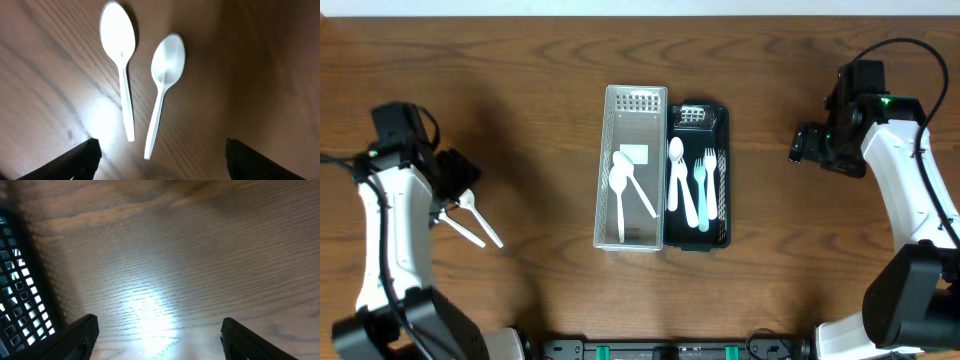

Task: Pack container
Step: 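Move left gripper back and grasp a third white spoon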

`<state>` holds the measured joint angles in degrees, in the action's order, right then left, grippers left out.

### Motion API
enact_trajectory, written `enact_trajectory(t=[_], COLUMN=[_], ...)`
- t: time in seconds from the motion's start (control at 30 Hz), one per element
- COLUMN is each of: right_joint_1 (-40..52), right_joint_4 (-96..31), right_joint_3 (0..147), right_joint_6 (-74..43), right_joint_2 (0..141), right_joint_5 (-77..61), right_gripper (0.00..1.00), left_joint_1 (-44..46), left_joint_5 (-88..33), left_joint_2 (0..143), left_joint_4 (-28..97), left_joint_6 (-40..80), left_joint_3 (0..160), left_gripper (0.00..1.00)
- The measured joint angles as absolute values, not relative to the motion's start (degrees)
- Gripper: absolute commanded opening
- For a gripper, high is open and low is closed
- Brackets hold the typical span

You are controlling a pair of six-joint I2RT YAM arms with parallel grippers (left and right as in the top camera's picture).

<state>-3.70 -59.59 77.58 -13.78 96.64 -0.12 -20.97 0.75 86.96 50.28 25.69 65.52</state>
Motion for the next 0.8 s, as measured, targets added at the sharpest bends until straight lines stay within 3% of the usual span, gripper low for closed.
enact_trajectory(t=[0.8], right_joint_1=[-3.7], right_joint_4=[-60.9], right_joint_3=[77.6], right_joint_6=[-13.8], right_joint_2=[96.6], right_joint_5=[-0.2], right_gripper=[0.81], left_joint_1=[-20.9], left_joint_5=[-1.6], left_joint_2=[103.6], left_joint_4=[37.6], left_joint_6=[25.5], left_joint_3=[59.0], left_gripper=[0.83])
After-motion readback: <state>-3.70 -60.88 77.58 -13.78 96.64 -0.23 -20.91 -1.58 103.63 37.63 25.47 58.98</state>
